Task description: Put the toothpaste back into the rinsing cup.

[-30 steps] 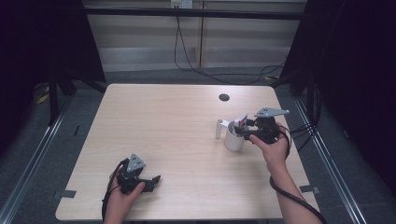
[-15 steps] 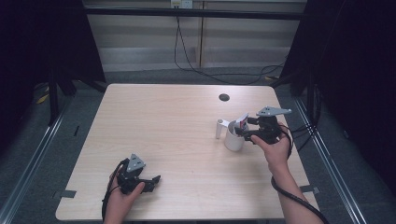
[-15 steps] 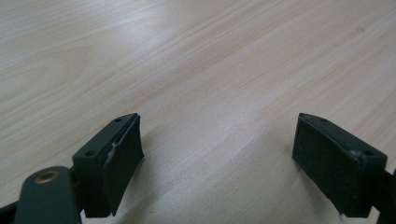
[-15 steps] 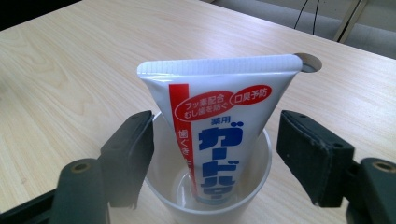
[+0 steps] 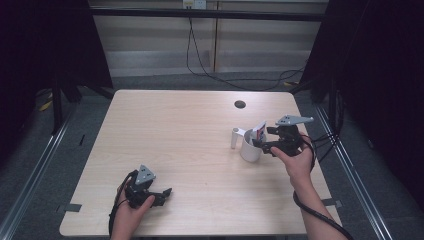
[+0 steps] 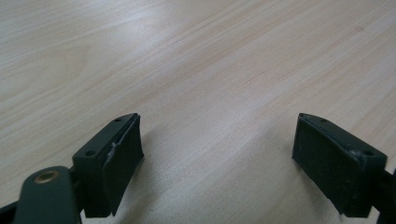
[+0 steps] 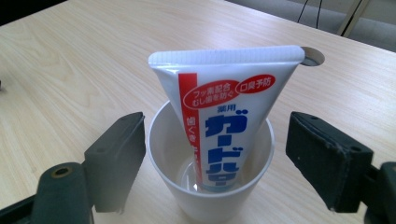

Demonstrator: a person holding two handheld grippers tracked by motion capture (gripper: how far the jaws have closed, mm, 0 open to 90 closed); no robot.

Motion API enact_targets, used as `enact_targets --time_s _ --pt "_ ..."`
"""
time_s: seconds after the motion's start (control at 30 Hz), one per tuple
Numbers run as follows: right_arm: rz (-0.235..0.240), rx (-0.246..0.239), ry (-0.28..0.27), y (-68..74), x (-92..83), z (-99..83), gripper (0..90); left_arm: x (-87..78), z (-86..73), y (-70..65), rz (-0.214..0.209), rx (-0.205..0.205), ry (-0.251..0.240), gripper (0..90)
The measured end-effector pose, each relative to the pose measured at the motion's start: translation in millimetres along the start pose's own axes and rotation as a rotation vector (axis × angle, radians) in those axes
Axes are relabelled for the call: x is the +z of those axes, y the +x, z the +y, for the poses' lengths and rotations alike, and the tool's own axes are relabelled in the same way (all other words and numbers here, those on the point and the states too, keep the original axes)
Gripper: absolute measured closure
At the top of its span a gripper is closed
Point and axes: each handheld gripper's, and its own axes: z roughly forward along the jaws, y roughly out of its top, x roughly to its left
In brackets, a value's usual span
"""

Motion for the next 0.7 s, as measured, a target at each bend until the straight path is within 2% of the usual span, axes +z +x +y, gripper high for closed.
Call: enact_targets --time_s 0.4,0.7 --pt "0.001 -0.011 -0.019 -2.8 -17.3 -6.1 19.5 -0.1 0.1 -0.1 0.001 0.001 0.001 15.8" --pt "-0.009 -0.022 -0.004 -5.4 -28.5 -14.5 19.1 0.0 0.0 0.1 -0.001 -0.001 -0.001 15.8"
